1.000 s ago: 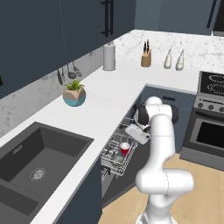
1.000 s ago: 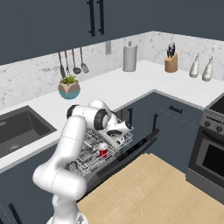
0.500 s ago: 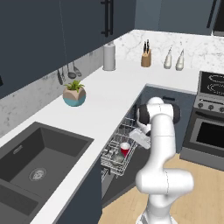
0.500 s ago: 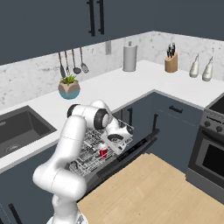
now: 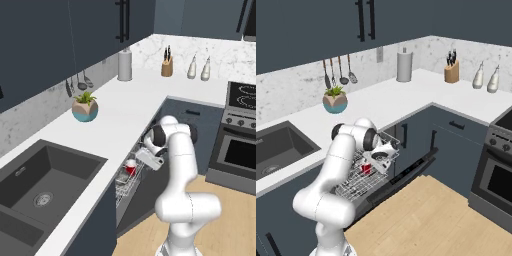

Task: Pick up the cup and bowl from the counter, place them in the dishwasher, and close the dishwasher door.

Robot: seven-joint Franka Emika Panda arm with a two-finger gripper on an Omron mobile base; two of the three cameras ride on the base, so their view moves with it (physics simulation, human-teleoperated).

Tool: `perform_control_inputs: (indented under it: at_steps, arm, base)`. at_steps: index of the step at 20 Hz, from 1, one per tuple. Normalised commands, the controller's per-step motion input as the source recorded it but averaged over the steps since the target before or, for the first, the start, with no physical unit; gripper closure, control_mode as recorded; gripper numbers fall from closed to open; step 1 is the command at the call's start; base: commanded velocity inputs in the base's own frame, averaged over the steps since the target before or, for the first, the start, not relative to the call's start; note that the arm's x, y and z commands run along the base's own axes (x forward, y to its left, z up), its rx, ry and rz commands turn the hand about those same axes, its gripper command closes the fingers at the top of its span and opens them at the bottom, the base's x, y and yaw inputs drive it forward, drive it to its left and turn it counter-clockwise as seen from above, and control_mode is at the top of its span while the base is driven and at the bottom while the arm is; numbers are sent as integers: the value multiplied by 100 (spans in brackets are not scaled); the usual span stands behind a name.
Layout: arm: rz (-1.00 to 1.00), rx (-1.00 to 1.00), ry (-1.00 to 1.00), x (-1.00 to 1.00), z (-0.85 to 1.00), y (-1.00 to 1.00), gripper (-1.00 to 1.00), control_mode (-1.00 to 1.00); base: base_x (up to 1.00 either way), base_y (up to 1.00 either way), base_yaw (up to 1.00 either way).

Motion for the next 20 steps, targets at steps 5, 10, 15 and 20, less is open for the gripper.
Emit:
perform_control_inputs:
  at_steps: [5, 10, 15, 20]
  arm:
    - [0, 6, 0, -17, 21, 2, -100, -100]
    - [0, 9, 0, -67, 97, -55, -100, -100]
    - [0, 10, 0, -81, 94, -49, -100, -100]
    - [0, 15, 0, -100, 77, -58, -100, -100]
  base:
    - [0, 0, 0]
    - [0, 0, 0]
    - [0, 0, 0]
    - [0, 0, 0]
